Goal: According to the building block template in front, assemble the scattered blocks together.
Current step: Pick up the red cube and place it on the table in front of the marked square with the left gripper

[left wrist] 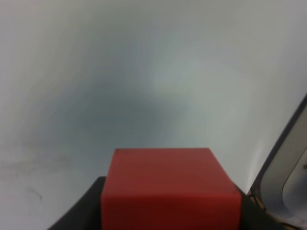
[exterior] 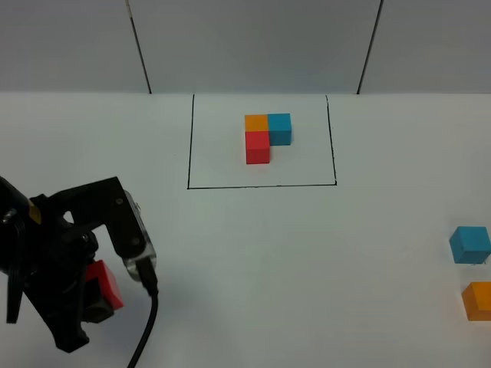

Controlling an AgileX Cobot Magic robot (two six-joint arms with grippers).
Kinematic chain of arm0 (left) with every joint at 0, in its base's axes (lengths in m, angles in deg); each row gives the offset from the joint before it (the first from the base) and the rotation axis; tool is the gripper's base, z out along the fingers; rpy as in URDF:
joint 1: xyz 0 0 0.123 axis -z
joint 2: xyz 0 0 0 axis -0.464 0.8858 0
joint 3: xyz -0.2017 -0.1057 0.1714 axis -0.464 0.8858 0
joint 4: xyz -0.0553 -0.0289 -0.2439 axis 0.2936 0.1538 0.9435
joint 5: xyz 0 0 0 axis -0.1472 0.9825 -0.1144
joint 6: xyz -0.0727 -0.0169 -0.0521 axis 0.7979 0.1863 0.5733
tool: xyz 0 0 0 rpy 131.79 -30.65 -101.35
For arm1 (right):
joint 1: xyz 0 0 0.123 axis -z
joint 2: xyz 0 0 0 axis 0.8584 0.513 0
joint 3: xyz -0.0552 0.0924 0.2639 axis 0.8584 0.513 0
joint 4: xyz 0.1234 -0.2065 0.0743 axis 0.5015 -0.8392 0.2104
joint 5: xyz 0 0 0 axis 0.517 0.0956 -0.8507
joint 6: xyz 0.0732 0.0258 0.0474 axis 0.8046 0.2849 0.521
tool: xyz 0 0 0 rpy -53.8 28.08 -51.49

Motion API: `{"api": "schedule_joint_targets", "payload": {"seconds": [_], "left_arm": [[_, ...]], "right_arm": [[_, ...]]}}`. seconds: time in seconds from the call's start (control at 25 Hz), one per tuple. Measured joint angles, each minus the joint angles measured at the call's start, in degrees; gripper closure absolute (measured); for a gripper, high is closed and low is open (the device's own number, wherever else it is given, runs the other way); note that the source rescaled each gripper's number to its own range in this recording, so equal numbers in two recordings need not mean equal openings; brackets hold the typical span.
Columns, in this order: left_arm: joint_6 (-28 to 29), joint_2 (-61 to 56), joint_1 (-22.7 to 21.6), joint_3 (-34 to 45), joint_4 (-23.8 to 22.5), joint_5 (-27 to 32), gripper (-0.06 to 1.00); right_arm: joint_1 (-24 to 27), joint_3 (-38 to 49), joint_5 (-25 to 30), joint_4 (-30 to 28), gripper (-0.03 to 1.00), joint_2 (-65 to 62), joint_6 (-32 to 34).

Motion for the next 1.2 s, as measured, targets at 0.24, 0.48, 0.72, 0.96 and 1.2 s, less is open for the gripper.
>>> {"api": "schedule_joint_targets", "payload": {"seconds": [0.24,0.48,0.72,0.96,1.2], "left_arm": [[-12.65,0.00,0.61,0.00,5.99,0.10,0.43],[-12.06,0.00,0.61,0.00,-0.12,-0.05,0.43],[-11.57,0.00,0.61,0.00,-1.31,-5.15,0.43],[-10.48,2.35,0.61,-0.31,-0.40,-8.27,0.43],[-9.24,7.12,3.52,-5.20,-0.31,-9.73,0.43]], "right_arm": [[0.00,0.00,0.00,0.00,0.97,0.00,0.00],[0.00,0.00,0.00,0.00,0.97,0.00,0.00],[0.00,0.00,0.00,0.00,0.97,0.00,0.00],[0.00,0.00,0.00,0.00,0.97,0.00,0.00],[0.00,0.00,0.00,0.00,0.97,0.00,0.00]]}}
